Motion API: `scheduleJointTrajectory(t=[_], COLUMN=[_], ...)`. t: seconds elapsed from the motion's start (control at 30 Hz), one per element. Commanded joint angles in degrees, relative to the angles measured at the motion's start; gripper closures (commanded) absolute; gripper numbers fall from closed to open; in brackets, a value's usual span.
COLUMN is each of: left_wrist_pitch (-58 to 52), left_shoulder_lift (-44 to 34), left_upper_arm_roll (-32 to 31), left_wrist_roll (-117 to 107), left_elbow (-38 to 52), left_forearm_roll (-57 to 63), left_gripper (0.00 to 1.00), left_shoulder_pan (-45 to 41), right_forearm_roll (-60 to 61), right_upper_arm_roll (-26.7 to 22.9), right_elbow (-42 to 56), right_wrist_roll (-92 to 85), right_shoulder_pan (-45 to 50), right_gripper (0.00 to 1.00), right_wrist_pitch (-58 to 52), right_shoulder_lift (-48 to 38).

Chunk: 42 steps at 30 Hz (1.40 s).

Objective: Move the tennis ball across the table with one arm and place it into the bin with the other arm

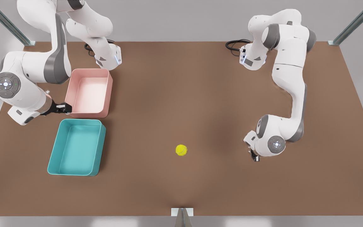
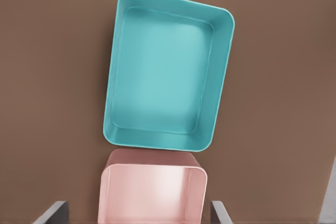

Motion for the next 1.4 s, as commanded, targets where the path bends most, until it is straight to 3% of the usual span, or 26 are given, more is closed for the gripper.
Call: scheduleJointTrajectory(t=[0.0,0.03,0.07,0.2,0.3,0.47,0.63,0.8,0.9,1.07,1.37], left_wrist_pitch=[-15.24,-22.10,-26.50,-34.15,-33.97,-35.91,-35.56,-35.91,-35.91,-35.91,-35.82], left_shoulder_lift=[-12.97,-16.15,-14.13,-14.74,-19.22,-18.96,-18.87,-18.96,-18.96,-18.96,-18.87], left_upper_arm_roll=[7.85,8.11,8.20,7.59,0.64,0.73,0.73,0.73,0.91,0.82,0.73], left_wrist_roll=[-79.76,-75.28,-73.60,-74.22,-77.65,-77.47,-77.47,-76.94,-76.86,-76.86,-76.94], left_elbow=[-4.29,-3.77,0.27,7.04,6.96,6.87,7.05,7.13,7.13,7.05,7.13], left_forearm_roll=[-9.74,-4.18,-4.89,-3.66,3.64,3.11,3.37,2.49,2.58,2.05,1.09], left_gripper=[0.00,0.00,0.00,0.00,0.00,0.00,0.00,0.00,0.00,0.00,0.00], left_shoulder_pan=[-3.14,-4.29,-2.44,-1.21,-1.65,-1.39,-1.39,-0.16,-0.16,0.46,0.20], right_forearm_roll=[-0.43,-0.25,-0.51,3.79,8.52,10.91,10.47,10.12,10.38,10.47,10.47], right_upper_arm_roll=[0.11,0.64,0.55,0.72,0.64,0.63,0.46,-0.51,-0.51,-0.33,-0.24], right_elbow=[0.06,0.67,3.48,4.89,4.89,4.71,4.98,5.50,13.23,17.11,13.07], right_wrist_roll=[0.05,-0.13,-0.39,-0.31,1.89,16.30,18.50,18.50,18.94,20.09,19.56], right_shoulder_pan=[0.22,1.54,6.19,8.40,8.57,10.94,11.38,11.21,11.21,11.21,11.12], right_gripper=[0.00,0.00,0.00,0.00,0.00,0.00,0.00,0.00,0.00,0.00,0.00], right_wrist_pitch=[-0.17,0.00,-0.17,5.71,12.91,26.54,35.86,40.96,41.14,44.56,44.48], right_shoulder_lift=[0.94,2.34,5.16,10.61,14.12,22.47,28.36,32.14,38.55,43.21,43.48])
